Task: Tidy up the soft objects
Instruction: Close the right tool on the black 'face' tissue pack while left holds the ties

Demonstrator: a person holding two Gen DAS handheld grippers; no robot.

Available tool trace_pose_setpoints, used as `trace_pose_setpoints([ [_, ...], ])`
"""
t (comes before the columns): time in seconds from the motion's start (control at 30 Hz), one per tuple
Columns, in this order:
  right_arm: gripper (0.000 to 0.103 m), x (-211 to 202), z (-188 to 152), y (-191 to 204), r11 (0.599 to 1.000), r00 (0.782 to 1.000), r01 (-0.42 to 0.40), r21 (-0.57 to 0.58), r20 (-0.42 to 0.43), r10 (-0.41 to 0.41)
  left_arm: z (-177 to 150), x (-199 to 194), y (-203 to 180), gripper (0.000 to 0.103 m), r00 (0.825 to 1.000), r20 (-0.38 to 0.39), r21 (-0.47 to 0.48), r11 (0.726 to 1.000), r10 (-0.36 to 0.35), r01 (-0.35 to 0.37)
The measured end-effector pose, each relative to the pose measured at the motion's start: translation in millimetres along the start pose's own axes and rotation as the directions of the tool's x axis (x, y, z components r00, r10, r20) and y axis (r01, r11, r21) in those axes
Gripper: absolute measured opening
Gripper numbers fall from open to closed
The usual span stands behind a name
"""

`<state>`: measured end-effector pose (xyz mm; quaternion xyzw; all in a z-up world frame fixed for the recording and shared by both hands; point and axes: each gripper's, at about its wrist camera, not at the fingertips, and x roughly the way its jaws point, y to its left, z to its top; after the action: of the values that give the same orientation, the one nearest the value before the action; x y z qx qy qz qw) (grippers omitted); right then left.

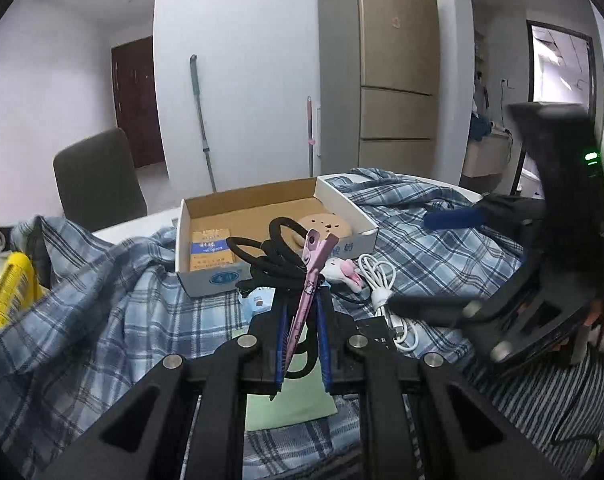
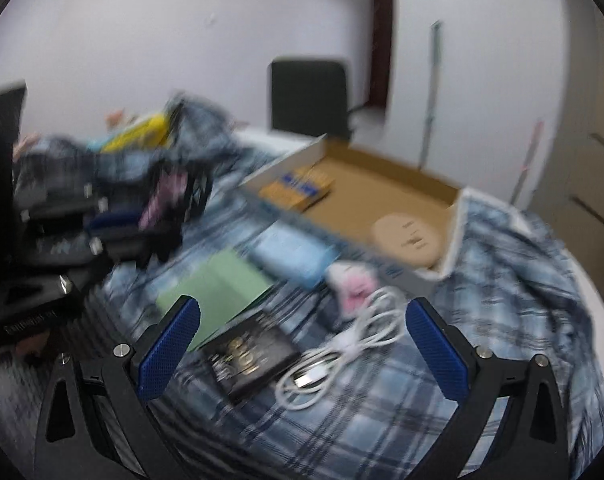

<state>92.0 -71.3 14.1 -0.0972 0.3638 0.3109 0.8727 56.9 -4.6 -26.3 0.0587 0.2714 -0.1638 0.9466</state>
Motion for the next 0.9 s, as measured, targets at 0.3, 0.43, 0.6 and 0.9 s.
trace_pose_setpoints([
  [0.3,0.103,49,-5,11,0.948,0.937,-0.287,-0.136,-0.247,0.248,-4,-4,9,0.014,1.000,0.009,-0.041,0.999,-0.024,0.025],
  [0.43,0.102,58,-5,14,0.930,0.910,-0.331,-0.160,-0.313,0.271,-5,-3,9,0.014,1.000,0.005,-0.043,0.999,-0.030,0.030],
  [0.6,0.090,68,-7,25,0.924,0.907,-0.312,-0.220,-0.357,0.222,-6,-2,4,0.014,0.999,-0.003,-0.024,0.999,-0.032,0.032],
  [0.9,0.068,70,-7,6,0.953,0.918,-0.268,-0.141,-0.337,0.208,-6,0,8,0.014,0.999,-0.014,-0.036,0.999,-0.034,0.033],
])
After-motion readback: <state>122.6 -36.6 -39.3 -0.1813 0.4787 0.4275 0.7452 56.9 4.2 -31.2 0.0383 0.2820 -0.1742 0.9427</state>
